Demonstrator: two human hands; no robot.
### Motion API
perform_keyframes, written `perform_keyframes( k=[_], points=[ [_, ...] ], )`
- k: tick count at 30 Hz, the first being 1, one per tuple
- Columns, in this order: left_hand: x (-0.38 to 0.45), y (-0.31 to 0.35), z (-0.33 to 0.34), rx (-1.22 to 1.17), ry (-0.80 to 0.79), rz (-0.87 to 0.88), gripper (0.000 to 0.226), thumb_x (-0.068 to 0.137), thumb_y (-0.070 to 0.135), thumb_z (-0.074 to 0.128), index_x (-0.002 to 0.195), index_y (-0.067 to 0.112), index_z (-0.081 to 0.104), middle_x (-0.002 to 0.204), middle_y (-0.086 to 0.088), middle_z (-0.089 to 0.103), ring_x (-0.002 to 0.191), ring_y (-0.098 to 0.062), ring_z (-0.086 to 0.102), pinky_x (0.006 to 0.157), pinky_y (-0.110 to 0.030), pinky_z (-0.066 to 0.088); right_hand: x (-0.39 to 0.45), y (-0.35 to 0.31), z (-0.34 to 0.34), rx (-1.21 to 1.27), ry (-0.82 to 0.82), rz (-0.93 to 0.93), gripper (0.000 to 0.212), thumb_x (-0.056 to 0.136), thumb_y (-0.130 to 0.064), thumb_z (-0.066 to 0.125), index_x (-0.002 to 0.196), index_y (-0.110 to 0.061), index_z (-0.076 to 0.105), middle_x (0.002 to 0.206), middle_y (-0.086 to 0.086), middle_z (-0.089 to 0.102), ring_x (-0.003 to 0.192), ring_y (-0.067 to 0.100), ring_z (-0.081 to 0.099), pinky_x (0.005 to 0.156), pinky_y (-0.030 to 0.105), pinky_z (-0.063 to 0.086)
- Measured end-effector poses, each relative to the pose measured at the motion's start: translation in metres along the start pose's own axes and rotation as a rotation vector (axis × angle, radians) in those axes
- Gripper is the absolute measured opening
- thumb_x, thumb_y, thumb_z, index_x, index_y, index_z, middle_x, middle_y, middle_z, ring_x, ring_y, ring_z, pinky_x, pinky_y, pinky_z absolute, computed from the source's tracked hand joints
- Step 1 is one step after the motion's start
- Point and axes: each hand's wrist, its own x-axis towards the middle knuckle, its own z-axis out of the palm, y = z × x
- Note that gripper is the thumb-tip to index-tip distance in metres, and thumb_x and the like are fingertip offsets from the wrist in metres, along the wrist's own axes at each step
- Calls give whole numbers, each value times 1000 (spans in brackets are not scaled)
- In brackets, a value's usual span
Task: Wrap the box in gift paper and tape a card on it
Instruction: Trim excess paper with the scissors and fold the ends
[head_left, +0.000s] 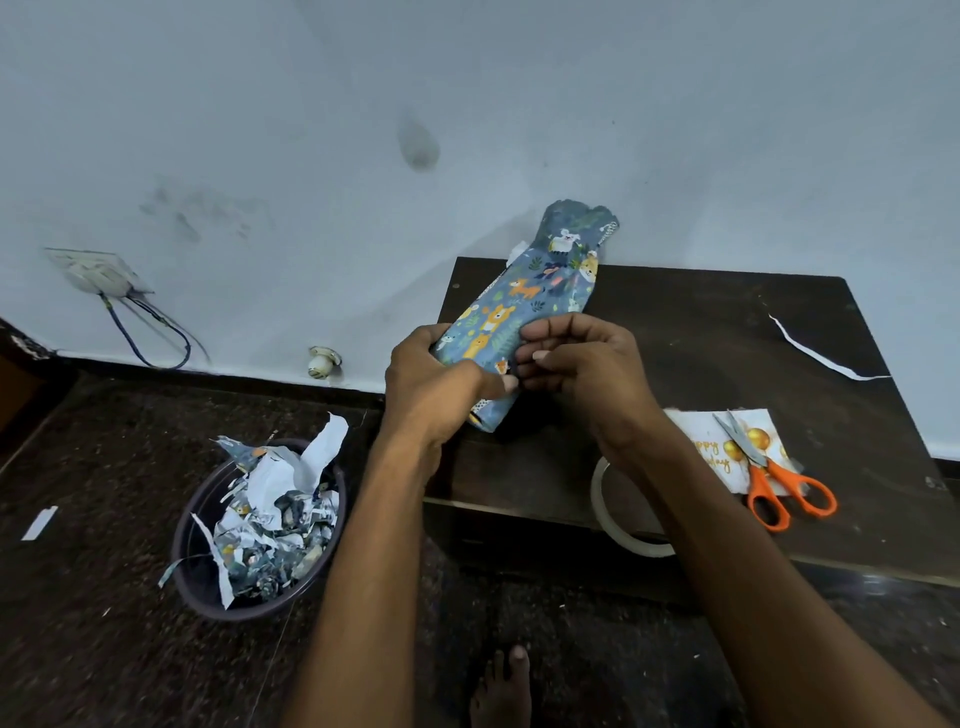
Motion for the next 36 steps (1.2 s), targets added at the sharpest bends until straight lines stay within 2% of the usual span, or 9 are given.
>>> perform_keyframes(
  k=[6, 11, 14, 17, 20, 24, 29, 32, 36],
  points=[
    [2, 5, -7, -209, -10, -96, 57, 29, 8, 70, 86, 10, 78, 94, -18, 77, 84, -40, 72, 78, -51, 60, 3, -1, -12, -112, 218, -136, 24, 84, 1, 76, 101, -11, 63, 86, 2, 65, 70, 7, 63, 60, 21, 53],
    [-10, 15, -6, -421, -222, -181, 54, 51, 14, 69, 103, -1, 75, 102, -20, 75, 86, -33, 68, 87, -42, 47, -3, 1, -7, -84, 23, -4, 85, 57, -30, 94, 129, -19, 49, 121, 8, 65, 101, 19, 72, 83, 36, 60],
    [-10, 15, -2, -511, -290, -182, 51, 65, 11, 70, 114, -4, 69, 112, -21, 72, 96, -33, 68, 91, -45, 52, -8, 8, 1, -174, -80, -34, 112, 45, -34, 94, 143, -22, 41, 127, 0, 64, 113, 8, 67, 91, 32, 60],
    [-12, 15, 1, -567, -283, -199, 57, 69, 7, 69, 122, -13, 62, 118, -28, 68, 100, -36, 68, 87, -40, 59, -8, 11, 3, -240, -64, -62, 119, 44, -29, 95, 147, -22, 36, 130, 0, 63, 118, 8, 63, 99, 35, 57],
    [-13, 15, 3, -609, -266, -184, 26, 83, 9, 60, 101, -6, 73, 99, -21, 73, 85, -32, 71, 68, -32, 61, -9, 11, 3, -334, -124, -72, 123, 51, -19, 93, 153, -18, 25, 130, -7, 60, 113, -3, 62, 95, 21, 55],
    [-13, 15, 6, -525, -252, -156, 21, 92, 18, 62, 93, 3, 76, 92, -15, 76, 82, -30, 72, 86, -43, 59, -12, 12, 6, -390, -197, -91, 127, 61, 4, 94, 157, -18, 14, 125, -16, 58, 105, -14, 62, 85, 11, 52],
    [-10, 11, 7, -345, -263, -67, 54, 74, 35, 77, 121, 11, 66, 109, -13, 76, 99, -33, 74, 80, -41, 60, -11, 17, 7, -537, -170, -167, 138, 55, -11, 97, 159, -37, 9, 139, -16, 54, 121, 6, 61, 99, 34, 57],
    [-8, 10, 5, -372, -300, 74, 55, 74, 26, 75, 127, 15, 64, 113, -9, 76, 103, -29, 73, 83, -40, 59, -11, 18, 8, -650, -128, -260, 136, 55, -22, 92, 157, -46, 6, 150, -11, 45, 132, 13, 55, 102, 42, 54],
    [-12, 14, 11, -388, -254, 258, 79, 62, 21, 86, 134, 9, 55, 119, -7, 73, 108, -23, 72, 83, -30, 58, -14, 17, 5, -818, -85, -386, 131, 63, -8, 84, 162, -34, 2, 148, -4, 35, 136, 17, 43, 101, 39, 50]
  ],
)
